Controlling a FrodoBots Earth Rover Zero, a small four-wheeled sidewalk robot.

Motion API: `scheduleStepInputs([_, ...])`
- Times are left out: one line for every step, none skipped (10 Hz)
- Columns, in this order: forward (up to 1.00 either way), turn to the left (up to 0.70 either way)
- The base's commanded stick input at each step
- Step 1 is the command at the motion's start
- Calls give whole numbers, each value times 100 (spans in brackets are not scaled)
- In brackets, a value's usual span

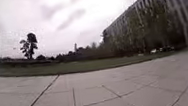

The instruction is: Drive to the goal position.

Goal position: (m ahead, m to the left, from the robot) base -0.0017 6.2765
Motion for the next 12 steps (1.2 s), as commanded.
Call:
scheduleStepInputs([70, 35])
scheduleStepInputs([70, 35])
scheduleStepInputs([70, 35])
scheduleStepInputs([70, 35])
scheduleStepInputs([70, 35])
scheduleStepInputs([70, 35])
scheduleStepInputs([70, 35])
scheduleStepInputs([70, 35])
scheduleStepInputs([70, 35])
scheduleStepInputs([70, 35])
scheduleStepInputs([70, 31])
scheduleStepInputs([70, 17])
